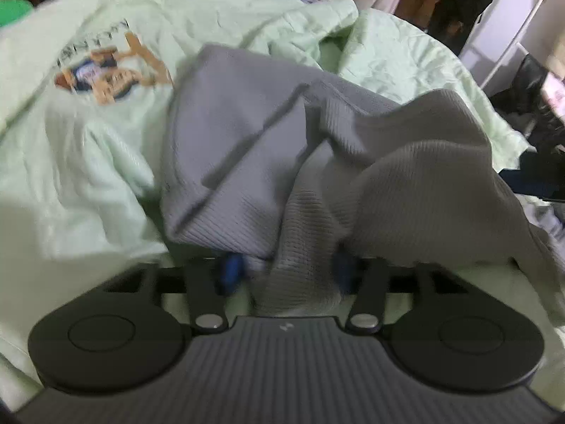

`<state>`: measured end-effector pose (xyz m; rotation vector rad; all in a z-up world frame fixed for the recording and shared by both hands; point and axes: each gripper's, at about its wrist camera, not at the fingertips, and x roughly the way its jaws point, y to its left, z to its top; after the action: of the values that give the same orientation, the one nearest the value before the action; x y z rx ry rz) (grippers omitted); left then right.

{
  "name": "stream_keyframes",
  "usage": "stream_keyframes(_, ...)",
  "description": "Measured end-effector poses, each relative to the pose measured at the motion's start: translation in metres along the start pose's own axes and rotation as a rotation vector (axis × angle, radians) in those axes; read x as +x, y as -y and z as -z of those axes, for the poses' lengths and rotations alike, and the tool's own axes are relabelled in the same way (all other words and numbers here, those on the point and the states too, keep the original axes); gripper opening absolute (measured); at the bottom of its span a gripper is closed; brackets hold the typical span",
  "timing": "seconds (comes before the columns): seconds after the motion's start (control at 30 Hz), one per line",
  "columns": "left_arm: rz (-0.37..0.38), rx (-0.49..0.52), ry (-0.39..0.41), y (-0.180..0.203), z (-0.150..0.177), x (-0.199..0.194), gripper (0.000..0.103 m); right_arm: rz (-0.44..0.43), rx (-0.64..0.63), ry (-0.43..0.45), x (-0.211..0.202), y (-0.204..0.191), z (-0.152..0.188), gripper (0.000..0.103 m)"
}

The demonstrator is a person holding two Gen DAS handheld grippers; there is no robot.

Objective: Fold large clothes

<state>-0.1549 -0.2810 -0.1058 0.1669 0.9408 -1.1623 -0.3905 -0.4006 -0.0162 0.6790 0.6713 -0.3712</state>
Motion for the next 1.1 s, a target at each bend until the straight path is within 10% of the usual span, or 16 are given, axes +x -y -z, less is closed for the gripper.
stream_keyframes(0.03, -0.011, 0.009, 0.011, 0.003, -0.002, -0.002, 0.027, 0.02, -0.039, -0.015, 0.011, -0.003, 0.0, 0.004)
stream_keyframes(0.2, -0.011, -0.042, 0.094, -0.012, -0.021, -0.033, 0.036, -0.014, 0.096, 0.06, 0.006, 0.013, -0.005, 0.005)
stream_keyframes(0.43, -0.013, -0.181, -0.053, -0.039, -0.023, -0.028, 0.066, 0.241, -0.036, 0.019, -0.006, 0.003, 0.02, 0.047)
stream_keyframes(0.67, 0.063, -0.369, -0.082, -0.068, -0.018, -0.025, 0.083, 0.251, -0.473, 0.121, -0.039, -0.066, 0.037, 0.071)
stream_keyframes(0.97, 0.309, -0.668, -0.065, -0.103, -0.01, -0.033, 0.094, 0.239, -1.125, -0.212, 0.074, -0.168, 0.065, 0.076)
stream_keyframes(1.1, 0.351, -0.727, -0.059, -0.112, -0.007, -0.033, 0.096, 0.336, -1.21, -0.329, 0.133, -0.166, 0.071, 0.071)
